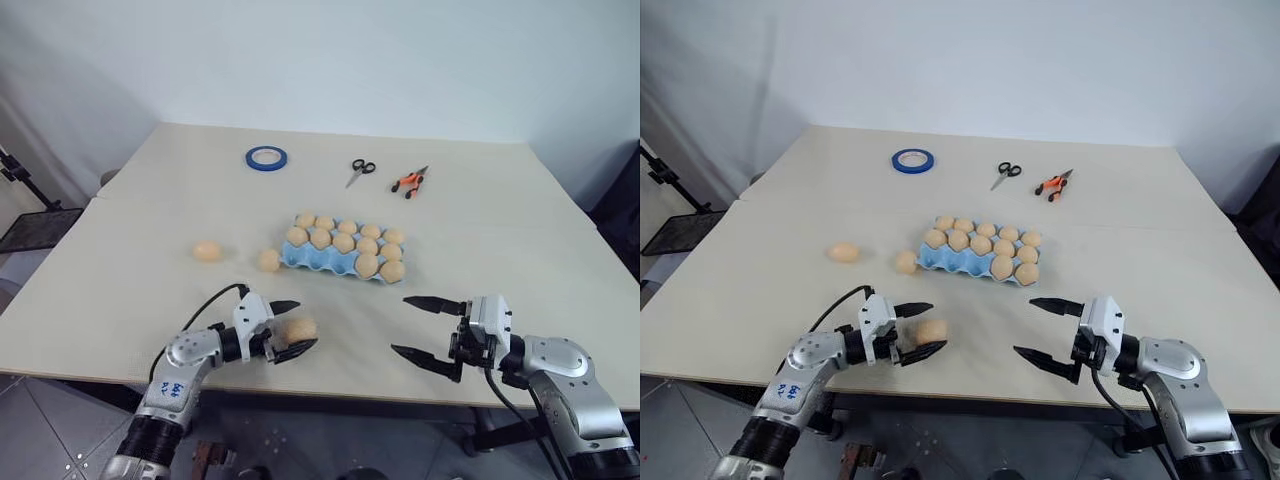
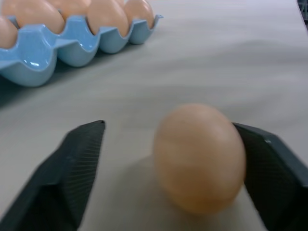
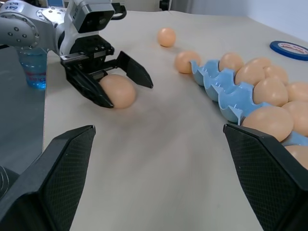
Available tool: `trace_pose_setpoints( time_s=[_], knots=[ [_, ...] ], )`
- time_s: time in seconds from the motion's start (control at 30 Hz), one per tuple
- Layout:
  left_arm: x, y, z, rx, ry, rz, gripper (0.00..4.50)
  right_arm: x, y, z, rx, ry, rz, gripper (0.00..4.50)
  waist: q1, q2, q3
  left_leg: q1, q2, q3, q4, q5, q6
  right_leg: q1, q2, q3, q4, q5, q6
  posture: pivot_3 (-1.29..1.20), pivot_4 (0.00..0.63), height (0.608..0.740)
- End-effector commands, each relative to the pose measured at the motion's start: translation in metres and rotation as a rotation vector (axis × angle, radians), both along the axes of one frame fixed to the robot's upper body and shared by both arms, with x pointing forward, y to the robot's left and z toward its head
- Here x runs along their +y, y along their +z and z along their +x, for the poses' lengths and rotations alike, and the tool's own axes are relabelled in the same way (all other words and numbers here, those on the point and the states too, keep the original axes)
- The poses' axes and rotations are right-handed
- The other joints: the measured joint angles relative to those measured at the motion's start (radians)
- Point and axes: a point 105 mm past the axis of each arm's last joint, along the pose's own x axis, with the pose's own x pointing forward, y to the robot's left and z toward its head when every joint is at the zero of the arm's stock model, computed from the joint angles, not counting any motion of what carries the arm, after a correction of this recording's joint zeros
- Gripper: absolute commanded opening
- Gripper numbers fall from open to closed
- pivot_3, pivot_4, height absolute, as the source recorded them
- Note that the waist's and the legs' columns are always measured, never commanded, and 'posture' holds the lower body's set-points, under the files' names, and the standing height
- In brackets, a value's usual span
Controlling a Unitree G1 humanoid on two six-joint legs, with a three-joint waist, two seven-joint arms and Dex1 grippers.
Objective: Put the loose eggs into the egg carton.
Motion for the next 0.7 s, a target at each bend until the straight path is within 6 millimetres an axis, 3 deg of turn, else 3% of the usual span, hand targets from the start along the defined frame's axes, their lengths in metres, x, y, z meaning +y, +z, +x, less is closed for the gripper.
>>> trace_pose_setpoints(
  time_s=[0.03, 0.13, 0.2, 0.4, 0.7],
  knots=[
    [-0.006, 0.012, 0.005, -0.062, -0.012, -0.009, 2.96, 0.002, 0.009, -0.003, -0.042, -0.003, 0.01, 4.5, 0.001, 0.0, 0.0, 0.0, 0.0, 0.0, 0.0, 0.0, 0.0, 0.0, 0.0, 0.0, 0.0, 0.0, 0.0, 0.0, 0.15, 0.74],
    [-0.011, 0.023, 0.012, -0.095, -0.032, -0.001, 1.96, 0.0, 0.01, -0.001, -0.046, -0.024, 0.014, 4.5, 0.004, 0.0, 0.0, 0.0, 0.0, -0.004, 0.001, 0.0, 0.0, 0.002, 0.0, -0.005, 0.0, 0.0, 0.0, 0.0, 0.15, 0.74],
    [-0.015, 0.037, 0.022, -0.12, -0.034, -0.021, 1.69, -0.001, 0.009, -0.002, -0.044, -0.037, 0.016, 4.5, 0.008, 0.0, 0.0, -0.001, 0.0, -0.006, 0.001, 0.0, 0.0, 0.002, 0.0, -0.006, 0.0, 0.0, 0.0, 0.0, 0.15, 0.74],
    [-0.038, 0.069, 0.057, -0.186, -0.038, -0.033, 1.69, 0.002, 0.006, -0.005, -0.033, -0.048, 0.021, 4.5, 0.03, 0.0, 0.0, -0.001, -0.002, -0.007, 0.002, 0.0, 0.0, 0.003, -0.001, -0.009, -0.001, 0.0, 0.0, 0.0, 0.15, 0.74],
    [-0.079, 0.08, 0.09, -0.187, -0.019, -0.03, 1.69, 0.014, 0.027, -0.008, -0.093, -0.075, 0.074, 4.5, 0.03, 0.0, 0.0, -0.003, -0.006, -0.008, 0.001, 0.0, 0.0, 0.002, -0.001, -0.012, -0.001, 0.0, 0.0, 0.0, 0.15, 0.74]
  ],
)
